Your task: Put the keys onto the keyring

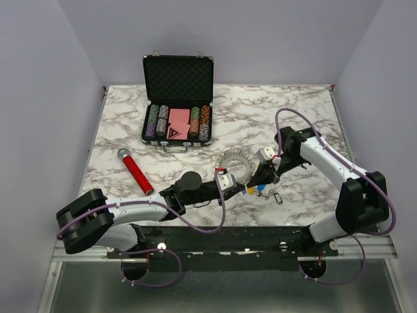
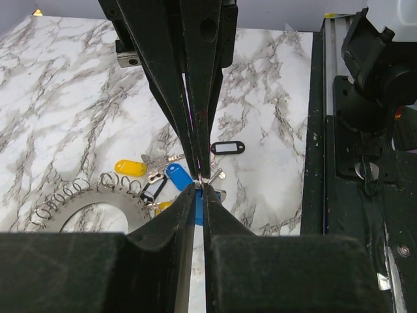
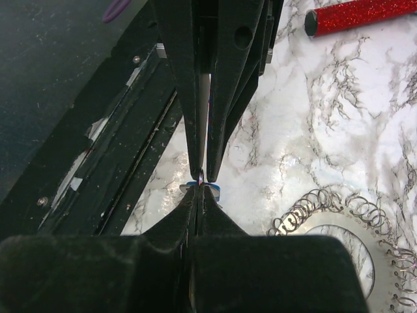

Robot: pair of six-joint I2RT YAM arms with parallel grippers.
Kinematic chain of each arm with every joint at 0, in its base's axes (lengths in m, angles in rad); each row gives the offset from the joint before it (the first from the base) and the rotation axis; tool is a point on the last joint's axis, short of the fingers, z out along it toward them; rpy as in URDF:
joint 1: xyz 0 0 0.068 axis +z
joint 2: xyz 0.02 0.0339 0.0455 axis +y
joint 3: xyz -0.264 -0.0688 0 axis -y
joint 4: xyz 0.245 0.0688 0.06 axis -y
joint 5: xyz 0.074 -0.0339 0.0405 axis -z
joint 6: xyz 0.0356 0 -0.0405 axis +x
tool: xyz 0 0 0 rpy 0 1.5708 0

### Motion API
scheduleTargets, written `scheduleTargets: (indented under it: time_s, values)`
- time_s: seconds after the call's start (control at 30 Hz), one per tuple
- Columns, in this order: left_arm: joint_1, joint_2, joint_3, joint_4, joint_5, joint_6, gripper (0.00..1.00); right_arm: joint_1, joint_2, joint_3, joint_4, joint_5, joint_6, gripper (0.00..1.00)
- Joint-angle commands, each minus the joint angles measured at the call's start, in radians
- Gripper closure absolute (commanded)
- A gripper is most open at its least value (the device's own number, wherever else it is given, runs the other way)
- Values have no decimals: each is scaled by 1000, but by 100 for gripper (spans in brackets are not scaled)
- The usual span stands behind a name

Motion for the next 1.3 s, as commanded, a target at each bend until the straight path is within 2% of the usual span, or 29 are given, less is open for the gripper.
scheduleTargets:
  time_s: [0.0,0.1,0.2,0.43,0.53,0.67,0.73,1.0,1.27]
  values:
    - [-6,9,25,-14,-13,11,84,7,-3,-11,-84,-49,-19,94]
    - [-7,14,30,-25,-12,11,89,7,-1,-11,-84,-49,-19,94]
    - [-6,18,42,-51,-9,14,100,7,-1,-12,-84,-49,-17,94]
    - [-7,1,84,-171,-33,-12,100,7,-1,-14,-82,-46,-15,89]
    - [-7,-17,122,-271,-56,-32,100,7,-1,-11,-84,-46,-12,77]
    - [5,-57,153,-417,-44,-81,100,7,-12,10,-84,-49,37,55]
    - [23,-72,186,-526,-6,-103,100,5,-15,21,-84,-38,60,50]
    - [103,-54,381,-946,160,-166,100,5,7,20,-82,-28,86,48]
    - [112,92,643,-1279,204,-192,100,7,26,17,-30,-77,172,48]
